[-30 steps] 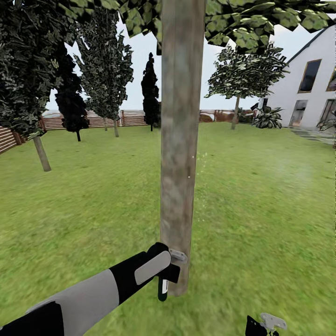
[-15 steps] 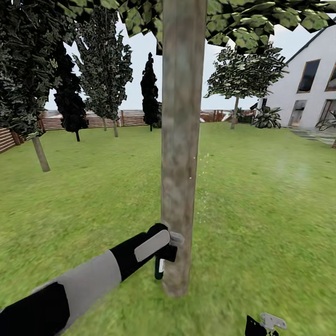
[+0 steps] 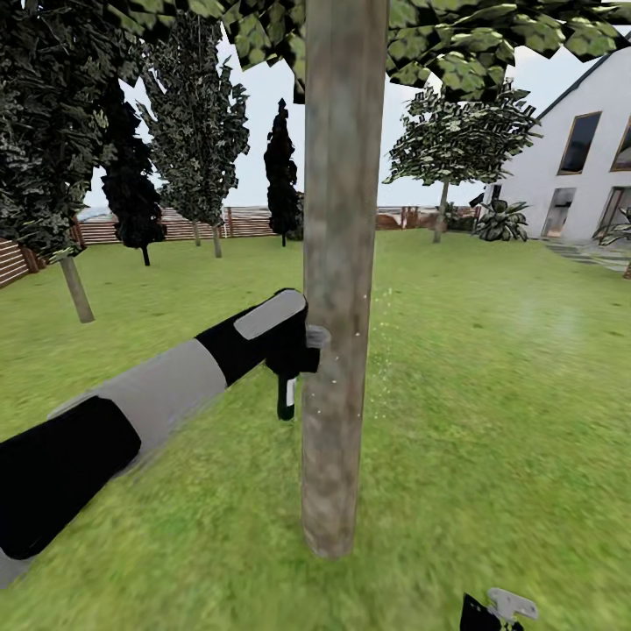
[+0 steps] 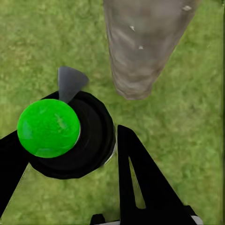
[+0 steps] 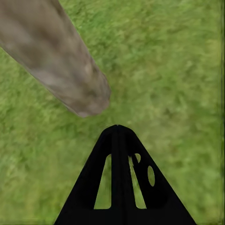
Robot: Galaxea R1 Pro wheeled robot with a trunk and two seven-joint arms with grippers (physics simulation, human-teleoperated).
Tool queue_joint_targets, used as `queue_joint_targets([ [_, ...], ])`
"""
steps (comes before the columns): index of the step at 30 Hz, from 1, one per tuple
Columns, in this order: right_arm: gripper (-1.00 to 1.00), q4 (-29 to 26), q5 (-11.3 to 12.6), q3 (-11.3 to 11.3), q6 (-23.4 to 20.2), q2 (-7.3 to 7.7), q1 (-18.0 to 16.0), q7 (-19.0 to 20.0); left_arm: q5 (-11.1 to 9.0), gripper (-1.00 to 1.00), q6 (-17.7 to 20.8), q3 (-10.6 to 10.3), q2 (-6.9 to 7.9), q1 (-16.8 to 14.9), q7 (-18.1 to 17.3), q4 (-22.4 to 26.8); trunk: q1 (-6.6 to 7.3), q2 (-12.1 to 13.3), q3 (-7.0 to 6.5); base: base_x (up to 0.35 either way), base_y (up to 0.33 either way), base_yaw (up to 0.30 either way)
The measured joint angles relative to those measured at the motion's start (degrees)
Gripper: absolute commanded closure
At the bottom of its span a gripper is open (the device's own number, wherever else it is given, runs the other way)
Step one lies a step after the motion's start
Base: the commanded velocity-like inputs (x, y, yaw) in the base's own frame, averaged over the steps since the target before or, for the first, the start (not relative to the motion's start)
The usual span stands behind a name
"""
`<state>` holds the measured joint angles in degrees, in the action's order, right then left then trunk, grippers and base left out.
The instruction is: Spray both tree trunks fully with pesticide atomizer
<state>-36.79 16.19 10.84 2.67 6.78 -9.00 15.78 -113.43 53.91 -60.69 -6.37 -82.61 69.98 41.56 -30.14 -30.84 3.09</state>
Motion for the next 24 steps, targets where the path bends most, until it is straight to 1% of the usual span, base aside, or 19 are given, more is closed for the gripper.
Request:
queue_joint_targets([
  [2, 1.0, 0.0, -0.01, -0.13, -0.01, 0.0, 0.0, -0.98, -2.93, 1.0, -0.09, 0.0, -0.03, -2.83, 1.96, -0.04, 0.0, 0.0, 0.01, 0.0, 0.0, 0.0],
  [4, 1.0, 0.0, -0.02, -0.2, -0.01, 0.0, 0.0, -1.41, -6.43, 1.0, -0.07, 0.0, -0.04, -5.89, 4.09, -0.59, 0.0, 0.0, 0.01, 0.0, 0.0, 0.0],
  [5, 1.0, 0.02, -0.02, -0.22, -0.01, -0.01, 0.0, -1.55, -8.98, 1.0, -0.09, 0.0, -0.07, -8.05, 5.62, -1.37, 0.0, 0.01, 0.0, 0.0, 0.0, 0.0],
  [6, 1.0, 0.01, -0.02, -0.24, -0.01, 0.0, 0.0, -1.63, -10.88, 1.0, -0.12, 0.01, -0.14, -9.97, 6.57, -1.93, 0.0, -0.01, 0.0, 0.0, 0.0, 0.0],
  [7, 1.0, 0.01, -0.03, -0.26, -0.01, 0.0, 0.0, -1.65, -11.81, 1.0, -0.16, 0.02, -0.29, -11.18, 6.95, -2.17, 0.0, 0.0, 0.01, 0.0, 0.0, 0.0],
  [9, 1.0, 0.05, -0.03, -0.28, -0.01, 0.0, 0.0, -1.68, -12.79, 1.0, -0.17, 0.03, -0.67, -12.84, 7.38, -2.43, 0.0, 0.0, 0.01, 0.0, 0.0, 0.0],
  [10, 1.0, 0.07, -0.03, -0.29, -0.01, 0.0, 0.0, -1.69, -13.11, 1.0, -0.18, 0.03, -0.84, -13.43, 7.56, -2.48, 0.0, 0.0, 0.01, 0.0, 0.0, 0.0],
  [13, 1.0, 0.09, -0.03, -0.32, -0.02, 0.0, 0.0, -1.73, -13.37, 1.0, -0.2, 0.09, -1.04, -13.83, 7.67, -2.52, 0.0, 0.01, 0.02, 0.0, 0.0, 0.0],
  [16, 1.0, 0.09, -0.03, -0.32, -0.04, 0.0, 0.0, -1.71, -13.32, 1.0, -0.44, 0.11, -2.01, -13.72, 7.66, -1.94, 0.0, 0.01, 0.02, 0.0, 0.0, 0.0],
  [18, 1.0, 0.09, -0.03, -0.33, -0.02, 0.0, 0.01, -1.72, -13.14, 1.0, -0.62, 0.11, -2.35, -12.83, 7.63, -0.96, 0.0, 0.01, 0.02, 0.0, 0.0, 0.0],
  [19, 1.0, 0.09, -0.03, -0.33, -0.02, 0.0, 0.03, -1.72, -12.96, 1.0, -0.68, 0.08, -2.44, -11.57, 7.62, -0.09, 0.0, 0.01, 0.03, 0.0, 0.0, 0.0],
  [20, 1.0, 0.09, -0.07, -0.33, -0.05, 0.0, 0.01, -1.71, -12.56, 1.0, -0.7, 0.01, -2.49, -8.15, 7.68, 1.51, 0.02, -0.01, 0.03, 0.0, 0.0, 0.0],
  [22, 1.0, 0.09, -0.1, -0.33, -0.03, 0.0, 0.02, -1.72, -11.78, 1.0, -0.7, -0.08, -2.45, -3.26, 7.7, 3.56, -0.01, 0.02, 0.04, 0.0, 0.0, 0.0],
  [23, 1.0, 0.09, -0.1, -0.33, -0.04, 0.0, 0.01, -1.72, -10.6, 1.0, -0.67, -0.1, -2.43, -0.96, 7.64, 4.32, 0.0, 0.01, 0.04, 0.0, 0.0, 0.0],
  [24, 1.0, 0.08, -0.11, -0.33, -0.03, 0.0, 0.01, -1.71, -8.76, 1.0, -0.64, -0.12, -2.42, 1.36, 7.49, 4.84, -0.01, 0.02, 0.04, 0.0, 0.0, 0.0],
])
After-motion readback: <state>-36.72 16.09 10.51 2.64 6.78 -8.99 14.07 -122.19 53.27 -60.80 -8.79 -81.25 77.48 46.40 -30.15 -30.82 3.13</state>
